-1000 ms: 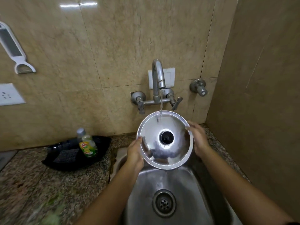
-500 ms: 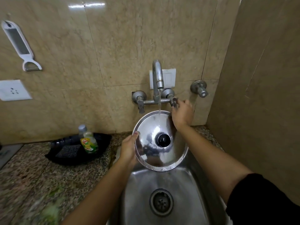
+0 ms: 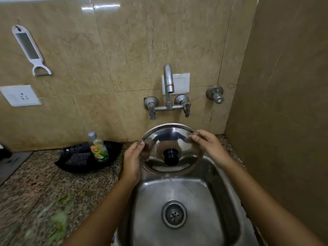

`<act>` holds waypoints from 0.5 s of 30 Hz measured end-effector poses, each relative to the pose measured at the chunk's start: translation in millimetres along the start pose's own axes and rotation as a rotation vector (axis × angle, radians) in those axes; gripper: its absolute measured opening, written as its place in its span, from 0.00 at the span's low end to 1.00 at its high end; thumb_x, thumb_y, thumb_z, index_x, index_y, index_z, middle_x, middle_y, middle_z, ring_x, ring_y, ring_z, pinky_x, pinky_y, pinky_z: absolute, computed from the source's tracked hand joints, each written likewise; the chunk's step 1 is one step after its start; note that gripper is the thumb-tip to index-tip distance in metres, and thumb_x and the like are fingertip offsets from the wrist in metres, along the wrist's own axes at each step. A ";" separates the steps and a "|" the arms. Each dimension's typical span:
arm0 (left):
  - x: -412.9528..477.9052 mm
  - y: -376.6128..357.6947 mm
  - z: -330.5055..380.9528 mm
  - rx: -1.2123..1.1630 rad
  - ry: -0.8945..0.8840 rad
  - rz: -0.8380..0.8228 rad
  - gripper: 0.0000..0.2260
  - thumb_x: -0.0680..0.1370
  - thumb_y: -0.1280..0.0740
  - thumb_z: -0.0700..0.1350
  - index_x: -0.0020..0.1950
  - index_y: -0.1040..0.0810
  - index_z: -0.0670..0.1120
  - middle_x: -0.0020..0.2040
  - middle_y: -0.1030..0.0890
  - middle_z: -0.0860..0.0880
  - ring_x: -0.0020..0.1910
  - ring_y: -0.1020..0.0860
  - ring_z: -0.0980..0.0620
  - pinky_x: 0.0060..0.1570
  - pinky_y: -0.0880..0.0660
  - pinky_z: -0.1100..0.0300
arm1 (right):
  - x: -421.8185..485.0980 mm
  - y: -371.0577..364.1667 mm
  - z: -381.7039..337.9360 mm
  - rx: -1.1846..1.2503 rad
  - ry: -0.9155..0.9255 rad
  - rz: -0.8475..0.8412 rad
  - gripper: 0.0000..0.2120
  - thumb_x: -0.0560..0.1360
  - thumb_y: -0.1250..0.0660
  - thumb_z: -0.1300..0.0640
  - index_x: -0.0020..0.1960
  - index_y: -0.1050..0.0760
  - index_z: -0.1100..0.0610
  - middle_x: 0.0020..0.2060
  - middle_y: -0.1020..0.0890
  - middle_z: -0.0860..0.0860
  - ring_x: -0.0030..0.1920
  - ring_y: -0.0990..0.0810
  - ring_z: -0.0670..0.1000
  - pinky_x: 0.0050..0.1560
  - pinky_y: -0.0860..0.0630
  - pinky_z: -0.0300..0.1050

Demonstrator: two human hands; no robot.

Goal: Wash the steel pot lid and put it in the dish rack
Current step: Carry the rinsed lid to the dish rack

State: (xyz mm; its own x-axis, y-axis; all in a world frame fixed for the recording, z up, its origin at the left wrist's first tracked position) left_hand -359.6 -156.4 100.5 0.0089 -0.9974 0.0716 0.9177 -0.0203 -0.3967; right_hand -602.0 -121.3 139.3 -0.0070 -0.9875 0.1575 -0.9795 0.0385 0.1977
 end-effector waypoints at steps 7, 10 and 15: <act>-28.2 21.8 -1.6 0.154 -0.051 0.057 0.09 0.79 0.39 0.42 0.50 0.18 0.48 0.46 0.14 0.48 0.46 0.17 0.53 0.40 0.22 0.64 | -19.0 -27.5 -33.6 -0.163 0.292 0.029 0.06 0.79 0.38 0.61 0.48 0.23 0.60 0.41 0.21 0.54 0.42 0.22 0.49 0.42 0.27 0.41; -28.3 38.5 7.7 0.190 -0.045 0.089 0.09 0.78 0.37 0.40 0.52 0.19 0.48 0.47 0.15 0.50 0.47 0.18 0.53 0.44 0.23 0.62 | -18.1 -40.7 -43.4 -0.244 0.372 0.044 0.06 0.79 0.38 0.61 0.48 0.23 0.60 0.42 0.21 0.54 0.45 0.23 0.52 0.45 0.26 0.45; -11.2 69.0 39.6 0.116 0.035 0.219 0.10 0.80 0.41 0.42 0.54 0.20 0.48 0.50 0.17 0.51 0.48 0.20 0.54 0.45 0.25 0.61 | -2.5 -73.9 -54.1 0.109 0.187 0.221 0.09 0.79 0.39 0.62 0.42 0.25 0.56 0.35 0.23 0.53 0.36 0.25 0.51 0.37 0.28 0.42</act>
State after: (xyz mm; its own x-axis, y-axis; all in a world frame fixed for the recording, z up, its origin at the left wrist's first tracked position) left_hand -280.7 -143.9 108.5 0.2011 -0.9789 -0.0372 0.9347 0.2031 -0.2917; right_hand -518.7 -113.3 176.7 -0.1953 -0.9115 0.3621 -0.9742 0.2229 0.0357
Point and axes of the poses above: each hand's wrist, its own x-axis towards the middle knuckle, its own y-axis out of the back of the hand, z = x × y, the point moved 1 cm from there along x, towards the middle knuckle
